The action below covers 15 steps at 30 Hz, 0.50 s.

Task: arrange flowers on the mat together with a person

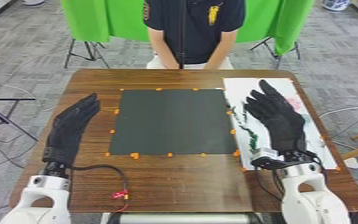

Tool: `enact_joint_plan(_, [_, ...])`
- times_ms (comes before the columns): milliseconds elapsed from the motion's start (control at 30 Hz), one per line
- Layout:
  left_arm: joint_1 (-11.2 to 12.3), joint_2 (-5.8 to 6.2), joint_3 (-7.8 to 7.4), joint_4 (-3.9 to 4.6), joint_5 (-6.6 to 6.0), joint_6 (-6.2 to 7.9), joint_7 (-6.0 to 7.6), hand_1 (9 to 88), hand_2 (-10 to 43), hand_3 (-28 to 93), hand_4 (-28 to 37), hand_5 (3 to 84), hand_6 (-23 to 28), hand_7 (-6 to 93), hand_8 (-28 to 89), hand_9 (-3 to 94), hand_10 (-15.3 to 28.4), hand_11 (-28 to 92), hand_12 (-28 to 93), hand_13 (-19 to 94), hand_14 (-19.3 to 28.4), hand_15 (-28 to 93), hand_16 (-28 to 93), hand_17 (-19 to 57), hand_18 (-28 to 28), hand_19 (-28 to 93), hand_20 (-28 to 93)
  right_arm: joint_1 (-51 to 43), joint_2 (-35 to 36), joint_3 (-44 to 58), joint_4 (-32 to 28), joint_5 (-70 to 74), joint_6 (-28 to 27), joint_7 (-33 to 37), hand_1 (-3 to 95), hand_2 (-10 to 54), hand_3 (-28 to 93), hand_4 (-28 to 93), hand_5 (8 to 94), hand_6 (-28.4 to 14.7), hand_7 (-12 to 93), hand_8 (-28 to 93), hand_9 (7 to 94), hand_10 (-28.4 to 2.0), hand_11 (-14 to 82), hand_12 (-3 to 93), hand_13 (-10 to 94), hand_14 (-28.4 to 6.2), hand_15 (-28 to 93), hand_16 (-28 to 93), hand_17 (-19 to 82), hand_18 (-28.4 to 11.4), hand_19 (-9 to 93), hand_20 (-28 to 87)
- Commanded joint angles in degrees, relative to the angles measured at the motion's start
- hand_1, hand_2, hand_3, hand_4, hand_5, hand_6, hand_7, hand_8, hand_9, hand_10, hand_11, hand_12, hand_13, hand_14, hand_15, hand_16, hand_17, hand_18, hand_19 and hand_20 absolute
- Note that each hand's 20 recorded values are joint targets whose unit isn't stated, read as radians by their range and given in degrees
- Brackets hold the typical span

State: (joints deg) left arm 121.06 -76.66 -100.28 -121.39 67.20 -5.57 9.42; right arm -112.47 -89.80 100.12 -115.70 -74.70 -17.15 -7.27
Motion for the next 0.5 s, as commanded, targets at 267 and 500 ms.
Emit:
enact_joint_plan(267, [0.88, -0.90, 1.11, -0.13, 1.33, 0.39, -0.61, 24.2, 0.6, 61, -19.1, 41.2, 5.1, 6.7, -4, 37.5, 12.6, 10, 15, 26, 16.2, 6, 7, -2.0, 14.4, 5, 14, 0.24, -0.33, -0.83, 0.46, 1.56, 0.01, 1.46, 7.2, 1.1, 75, -16, 33.3, -3.2, 6, -6, 35.5, -16.0, 2.9, 13.4, 29, -17.3, 7, 18, 14, -17.4, 8, 20])
enact_joint_plan(500, [0.79, -1.17, 1.22, 0.15, 1.33, -1.25, -1.25, 24.2, 0.6, 61, -19.0, 41.1, 5.2, 6.5, -4, 37.4, 12.6, 9, 15, 26, 16.4, 6, 7, -2.0, 14.4, 5, 14, -2.08, -0.45, 0.01, -0.70, 1.48, -0.72, 1.91, 7.3, 1.1, 75, -16, 33.6, -3.3, 7, -6, 35.6, -16.0, 2.9, 13.4, 29, -17.3, 7, 18, 14, -17.4, 8, 20])
